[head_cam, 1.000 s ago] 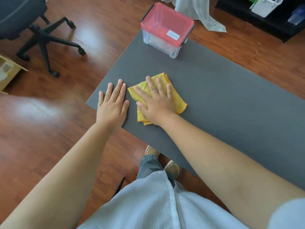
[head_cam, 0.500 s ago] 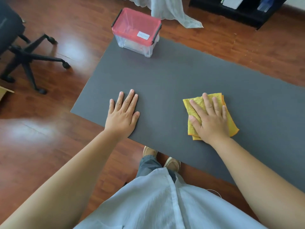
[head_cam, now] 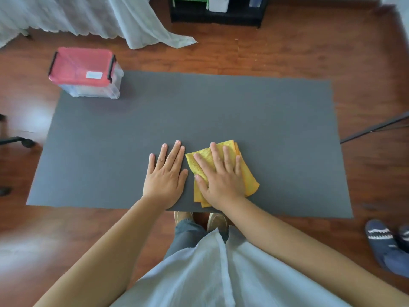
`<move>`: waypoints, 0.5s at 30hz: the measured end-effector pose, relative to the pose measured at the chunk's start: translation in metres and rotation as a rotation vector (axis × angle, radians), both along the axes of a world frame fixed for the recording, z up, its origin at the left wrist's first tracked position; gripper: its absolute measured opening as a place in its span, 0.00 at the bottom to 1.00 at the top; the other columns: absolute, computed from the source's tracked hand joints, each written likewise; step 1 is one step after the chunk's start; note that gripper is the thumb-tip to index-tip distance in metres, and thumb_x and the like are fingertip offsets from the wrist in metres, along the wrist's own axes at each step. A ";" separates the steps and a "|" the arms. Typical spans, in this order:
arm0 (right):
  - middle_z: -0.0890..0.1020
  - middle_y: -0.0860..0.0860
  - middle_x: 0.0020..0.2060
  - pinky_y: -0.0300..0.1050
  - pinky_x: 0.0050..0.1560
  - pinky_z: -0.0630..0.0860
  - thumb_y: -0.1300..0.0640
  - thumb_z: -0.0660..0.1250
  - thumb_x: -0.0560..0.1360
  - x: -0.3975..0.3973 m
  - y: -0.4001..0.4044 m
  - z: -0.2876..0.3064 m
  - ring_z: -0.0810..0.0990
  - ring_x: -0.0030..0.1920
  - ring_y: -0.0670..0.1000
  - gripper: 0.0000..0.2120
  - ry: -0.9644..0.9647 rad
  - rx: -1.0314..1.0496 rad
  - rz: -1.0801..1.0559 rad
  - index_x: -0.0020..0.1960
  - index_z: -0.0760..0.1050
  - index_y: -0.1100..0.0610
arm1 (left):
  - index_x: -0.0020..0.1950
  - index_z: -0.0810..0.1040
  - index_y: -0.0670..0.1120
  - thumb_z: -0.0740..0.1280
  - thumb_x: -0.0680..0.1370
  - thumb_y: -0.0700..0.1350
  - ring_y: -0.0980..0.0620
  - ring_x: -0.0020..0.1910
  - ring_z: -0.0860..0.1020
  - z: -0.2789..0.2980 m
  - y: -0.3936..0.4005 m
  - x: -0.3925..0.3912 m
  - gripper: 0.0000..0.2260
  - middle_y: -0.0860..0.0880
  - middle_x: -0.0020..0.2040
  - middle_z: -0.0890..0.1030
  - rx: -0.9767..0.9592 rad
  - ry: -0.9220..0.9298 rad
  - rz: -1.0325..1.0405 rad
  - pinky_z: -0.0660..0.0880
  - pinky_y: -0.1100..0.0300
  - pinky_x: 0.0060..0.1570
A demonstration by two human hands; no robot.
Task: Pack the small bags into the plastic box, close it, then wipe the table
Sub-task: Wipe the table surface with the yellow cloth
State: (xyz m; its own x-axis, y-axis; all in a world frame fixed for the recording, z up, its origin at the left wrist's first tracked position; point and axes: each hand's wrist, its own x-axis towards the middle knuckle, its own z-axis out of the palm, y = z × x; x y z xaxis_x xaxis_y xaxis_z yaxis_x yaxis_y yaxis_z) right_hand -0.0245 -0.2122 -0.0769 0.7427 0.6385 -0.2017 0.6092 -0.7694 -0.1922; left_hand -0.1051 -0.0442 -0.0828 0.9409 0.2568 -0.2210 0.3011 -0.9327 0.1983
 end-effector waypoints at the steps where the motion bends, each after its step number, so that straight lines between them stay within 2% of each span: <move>1: 0.46 0.51 0.79 0.64 0.72 0.38 0.37 0.48 0.79 0.005 0.004 0.000 0.44 0.78 0.60 0.26 0.005 0.001 -0.005 0.77 0.51 0.38 | 0.79 0.44 0.51 0.41 0.81 0.58 0.49 0.77 0.41 0.000 0.000 0.001 0.27 0.57 0.78 0.41 0.001 -0.002 -0.003 0.43 0.45 0.73; 4: 0.43 0.49 0.79 0.63 0.72 0.36 0.37 0.45 0.79 0.035 -0.005 -0.001 0.41 0.77 0.59 0.26 0.018 -0.004 -0.059 0.76 0.48 0.36 | 0.79 0.47 0.50 0.42 0.81 0.57 0.47 0.78 0.43 0.001 -0.003 0.003 0.28 0.56 0.79 0.43 -0.003 0.003 -0.005 0.44 0.45 0.73; 9: 0.45 0.47 0.79 0.63 0.73 0.41 0.35 0.47 0.78 0.088 -0.077 -0.003 0.44 0.78 0.58 0.27 -0.007 -0.010 -0.268 0.75 0.49 0.34 | 0.79 0.46 0.50 0.40 0.80 0.58 0.47 0.78 0.43 0.001 -0.010 0.010 0.28 0.57 0.78 0.41 0.009 0.021 -0.020 0.43 0.45 0.73; 15: 0.43 0.47 0.79 0.63 0.73 0.41 0.29 0.45 0.75 0.092 -0.156 -0.005 0.42 0.78 0.57 0.29 -0.021 -0.050 -0.364 0.75 0.46 0.32 | 0.79 0.46 0.50 0.41 0.81 0.58 0.47 0.78 0.43 -0.001 -0.032 0.028 0.28 0.57 0.78 0.41 -0.002 0.013 -0.096 0.43 0.45 0.73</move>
